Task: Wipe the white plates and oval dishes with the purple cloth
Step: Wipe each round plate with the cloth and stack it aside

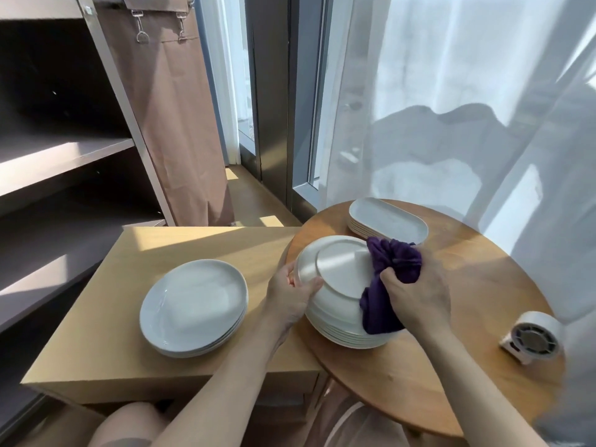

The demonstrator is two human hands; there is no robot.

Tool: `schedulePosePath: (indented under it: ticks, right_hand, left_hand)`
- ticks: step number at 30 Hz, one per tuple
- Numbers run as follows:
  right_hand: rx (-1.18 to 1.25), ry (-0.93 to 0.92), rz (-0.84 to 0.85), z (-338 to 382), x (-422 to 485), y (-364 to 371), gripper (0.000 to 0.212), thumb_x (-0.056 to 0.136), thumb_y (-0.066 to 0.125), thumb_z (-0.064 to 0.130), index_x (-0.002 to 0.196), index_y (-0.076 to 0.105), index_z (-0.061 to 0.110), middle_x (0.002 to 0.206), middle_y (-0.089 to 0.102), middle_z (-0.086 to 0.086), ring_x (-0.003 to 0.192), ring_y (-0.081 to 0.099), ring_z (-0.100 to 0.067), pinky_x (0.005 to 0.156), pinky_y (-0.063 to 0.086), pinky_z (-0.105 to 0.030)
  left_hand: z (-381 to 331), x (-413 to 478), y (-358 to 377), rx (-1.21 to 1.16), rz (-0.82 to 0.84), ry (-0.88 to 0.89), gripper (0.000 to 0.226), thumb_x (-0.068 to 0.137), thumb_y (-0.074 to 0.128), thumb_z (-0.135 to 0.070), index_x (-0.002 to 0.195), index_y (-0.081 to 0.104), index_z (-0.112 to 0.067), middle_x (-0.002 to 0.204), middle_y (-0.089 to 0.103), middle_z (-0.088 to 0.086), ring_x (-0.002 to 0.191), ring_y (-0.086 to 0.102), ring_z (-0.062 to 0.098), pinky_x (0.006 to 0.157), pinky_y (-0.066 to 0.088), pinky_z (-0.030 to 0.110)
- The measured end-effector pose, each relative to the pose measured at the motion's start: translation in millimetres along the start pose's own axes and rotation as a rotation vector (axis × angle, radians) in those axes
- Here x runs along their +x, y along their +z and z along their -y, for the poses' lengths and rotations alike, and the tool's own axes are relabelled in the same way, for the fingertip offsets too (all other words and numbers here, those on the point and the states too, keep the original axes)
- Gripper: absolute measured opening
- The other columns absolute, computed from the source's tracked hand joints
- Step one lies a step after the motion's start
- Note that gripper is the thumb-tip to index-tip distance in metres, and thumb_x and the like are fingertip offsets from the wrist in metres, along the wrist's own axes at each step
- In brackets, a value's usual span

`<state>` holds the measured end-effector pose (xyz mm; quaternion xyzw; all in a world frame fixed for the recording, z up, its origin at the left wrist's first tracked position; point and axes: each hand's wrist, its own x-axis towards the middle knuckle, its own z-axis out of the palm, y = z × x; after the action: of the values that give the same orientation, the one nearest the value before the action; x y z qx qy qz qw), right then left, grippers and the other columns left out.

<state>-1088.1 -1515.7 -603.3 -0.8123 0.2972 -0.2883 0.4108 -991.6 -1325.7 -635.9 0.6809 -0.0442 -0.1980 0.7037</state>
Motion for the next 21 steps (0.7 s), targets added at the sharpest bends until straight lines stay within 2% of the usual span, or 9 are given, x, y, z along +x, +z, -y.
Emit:
schedulePosePath:
  ticks: [3,6,8,10,14,17,21]
  right_hand:
    - [-0.12,-0.108,0.025,-3.7,-40.6,-1.1,0.045,0.079,0.073,0.035,0.12,0.055,0.039,0.116,0.055,0.006,0.1,0.052,-0.011,0.083,0.042,-0.031]
    - [-0.347,-0.363,0.061,3.1,-74.7,6.1,0.056,0.074,0.072,0.04,0.127,0.061,0.024,0.118,0.056,-0.004,0.096,0.057,-0.028,0.078,0.052,-0.039]
    - [-0.49,-0.505,0.075,11.5,-85.2,13.8,0.06,0.068,0.08,0.037,0.123,0.066,0.017,0.115,0.059,-0.01,0.093,0.06,-0.035,0.076,0.053,-0.043]
    - [-0.581,-0.579,0.109,24.9,-84.2,20.7,0.06,0.066,0.084,0.037,0.12,0.067,0.017,0.114,0.062,-0.012,0.094,0.062,-0.037,0.076,0.053,-0.044]
    - [-0.742,-0.742,0.275,61.4,-69.0,38.1,0.051,0.074,0.078,0.043,0.119,0.064,0.024,0.118,0.064,-0.009,0.099,0.061,-0.035,0.081,0.05,-0.045]
    - [-0.798,-0.765,0.446,89.8,-48.5,56.7,0.045,0.085,0.069,0.044,0.124,0.057,0.027,0.126,0.055,-0.008,0.108,0.053,-0.033,0.088,0.042,-0.044]
    - [-0.79,-0.635,0.538,114.0,-14.0,77.9,0.036,0.088,0.063,0.044,0.12,0.061,0.027,0.113,0.053,-0.005,0.107,0.052,-0.03,0.079,0.035,-0.04]
  left_hand:
    - [-3.3,0.3,2.8,0.025,-0.01,0.016,0.058,0.088,0.08,-0.022,0.141,0.056,-0.018,0.127,0.067,0.004,0.114,0.065,0.023,0.098,0.057,0.049]
    - [-5.7,-0.6,4.5,0.023,0.013,0.047,0.049,0.088,0.077,-0.029,0.133,0.061,-0.023,0.118,0.072,0.0,0.107,0.069,0.02,0.092,0.06,0.045]
    - [-9.0,-2.7,4.4,-0.025,0.053,0.035,0.035,0.094,0.062,-0.044,0.125,0.066,-0.029,0.11,0.076,-0.002,0.103,0.071,0.018,0.083,0.061,0.038]
    - [-11.6,-4.3,2.8,-0.097,0.083,-0.004,0.043,0.105,0.039,-0.053,0.124,0.069,-0.03,0.111,0.076,0.001,0.103,0.071,0.018,0.078,0.057,0.034]
    - [-11.0,0.1,-4.3,-0.289,0.141,-0.097,0.067,0.105,0.022,-0.065,0.127,0.071,-0.024,0.126,0.072,0.008,0.119,0.068,0.023,0.101,0.052,0.043]
    - [-5.5,-0.2,-10.6,-0.402,0.162,-0.121,0.077,0.1,0.019,-0.074,0.12,0.074,-0.025,0.126,0.071,0.012,0.12,0.067,0.026,0.103,0.051,0.046]
    - [3.6,1.8,-15.2,-0.459,0.123,-0.123,0.082,0.099,0.014,-0.074,0.134,0.065,-0.02,0.129,0.07,0.007,0.121,0.066,0.022,0.097,0.049,0.041]
